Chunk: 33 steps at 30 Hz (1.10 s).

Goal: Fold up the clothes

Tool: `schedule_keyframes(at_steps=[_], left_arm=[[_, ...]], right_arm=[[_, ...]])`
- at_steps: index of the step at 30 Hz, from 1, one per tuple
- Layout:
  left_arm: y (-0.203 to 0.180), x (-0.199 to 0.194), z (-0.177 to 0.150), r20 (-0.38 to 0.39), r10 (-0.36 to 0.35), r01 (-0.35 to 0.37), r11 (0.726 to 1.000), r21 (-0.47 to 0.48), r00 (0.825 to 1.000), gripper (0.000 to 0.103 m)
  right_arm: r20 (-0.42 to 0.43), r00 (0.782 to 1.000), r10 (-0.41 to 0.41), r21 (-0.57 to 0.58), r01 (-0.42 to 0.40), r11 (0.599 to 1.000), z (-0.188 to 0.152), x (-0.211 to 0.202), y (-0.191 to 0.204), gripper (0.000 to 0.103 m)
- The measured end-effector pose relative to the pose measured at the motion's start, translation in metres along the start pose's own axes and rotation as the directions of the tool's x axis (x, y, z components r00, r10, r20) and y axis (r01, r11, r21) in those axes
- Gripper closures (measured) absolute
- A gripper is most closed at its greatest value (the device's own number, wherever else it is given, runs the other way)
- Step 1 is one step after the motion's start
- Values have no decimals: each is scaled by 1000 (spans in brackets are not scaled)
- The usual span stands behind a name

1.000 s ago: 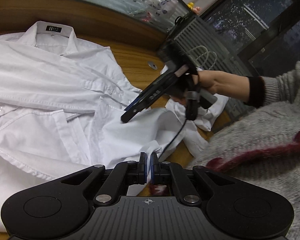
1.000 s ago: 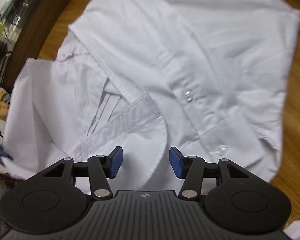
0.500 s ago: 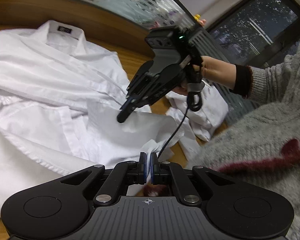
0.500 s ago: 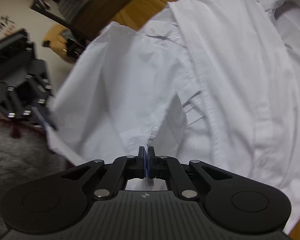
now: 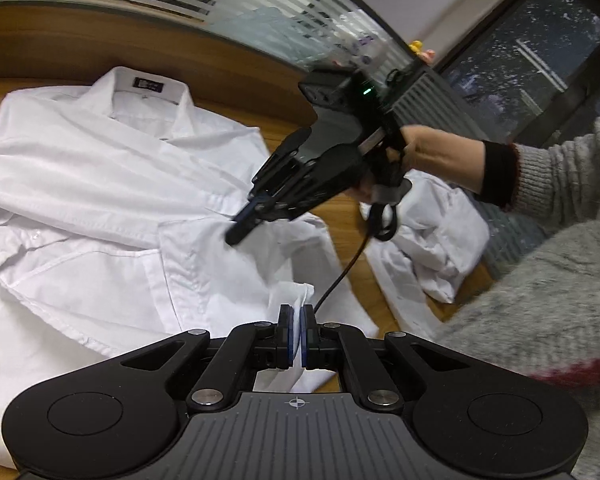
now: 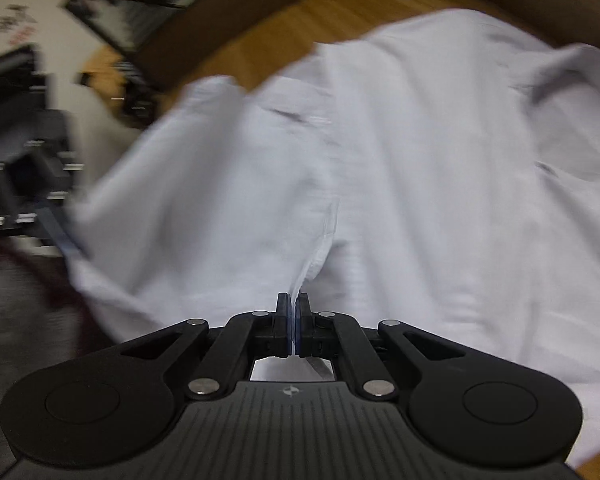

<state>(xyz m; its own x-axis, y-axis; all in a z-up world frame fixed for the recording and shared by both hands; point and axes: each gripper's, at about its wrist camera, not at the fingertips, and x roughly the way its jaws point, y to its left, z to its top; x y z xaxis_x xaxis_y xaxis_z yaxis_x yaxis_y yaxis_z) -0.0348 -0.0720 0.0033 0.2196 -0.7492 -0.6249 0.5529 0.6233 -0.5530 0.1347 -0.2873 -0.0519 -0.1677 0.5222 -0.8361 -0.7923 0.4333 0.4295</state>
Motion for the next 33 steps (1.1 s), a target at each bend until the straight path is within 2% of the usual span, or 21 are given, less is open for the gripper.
schedule_keyframes(at_steps=[1,3,6,9,13,16,17,21,22,23,25,27,29,30,32,33], left_arm=[[1,1,1,4,20,-20,1000,0,1000,98],[1,3,4,13,60,-60,998,1,998,98],[3,7,11,29,115,-115,993,12,993,98],[3,11,20,48,169,-171,985,35,984,98],[5,22,35,75,256,-260,963,65,964,98],[8,36,44,72,313,-318,944,87,947,98],[10,41,46,70,345,-350,933,88,936,98],[22,62,48,55,479,-482,872,89,876,97],[27,65,49,44,492,-494,866,78,869,97],[33,67,49,33,492,-494,868,59,870,95],[41,66,51,23,506,-507,862,35,862,87],[45,61,54,36,518,-519,854,29,854,83],[47,53,59,58,528,-530,848,15,847,78],[48,46,61,71,534,-536,844,1,842,76],[51,32,64,94,545,-545,838,-35,833,73],[52,23,64,105,552,-550,834,-51,827,72]], right_arm=[[4,998,-55,39,55,998,0,4,-7,88],[43,992,-118,95,114,989,-6,-4,-13,73],[100,973,-210,179,190,965,-15,-18,-22,72],[151,946,-287,284,236,929,-43,-60,-35,72],[195,913,-358,409,256,876,-96,-107,-32,71],[197,893,-405,492,267,828,-142,-122,-20,71],[197,886,-421,519,270,811,-157,-127,-15,71],[178,870,-459,584,282,761,-194,-105,9,71],[169,867,-468,597,288,749,-200,-97,14,71],[164,864,-475,604,293,741,-204,-88,17,71],[162,863,-478,609,294,737,-202,-69,23,64],[167,863,-477,602,294,742,-196,-56,29,60],[163,859,-486,588,311,747,-190,-44,32,60],[161,857,-489,589,314,744,-190,-44,32,63],[159,854,-496,595,318,738,-190,-45,32,97],[158,852,-499,597,320,735,-189,-46,32,102]])
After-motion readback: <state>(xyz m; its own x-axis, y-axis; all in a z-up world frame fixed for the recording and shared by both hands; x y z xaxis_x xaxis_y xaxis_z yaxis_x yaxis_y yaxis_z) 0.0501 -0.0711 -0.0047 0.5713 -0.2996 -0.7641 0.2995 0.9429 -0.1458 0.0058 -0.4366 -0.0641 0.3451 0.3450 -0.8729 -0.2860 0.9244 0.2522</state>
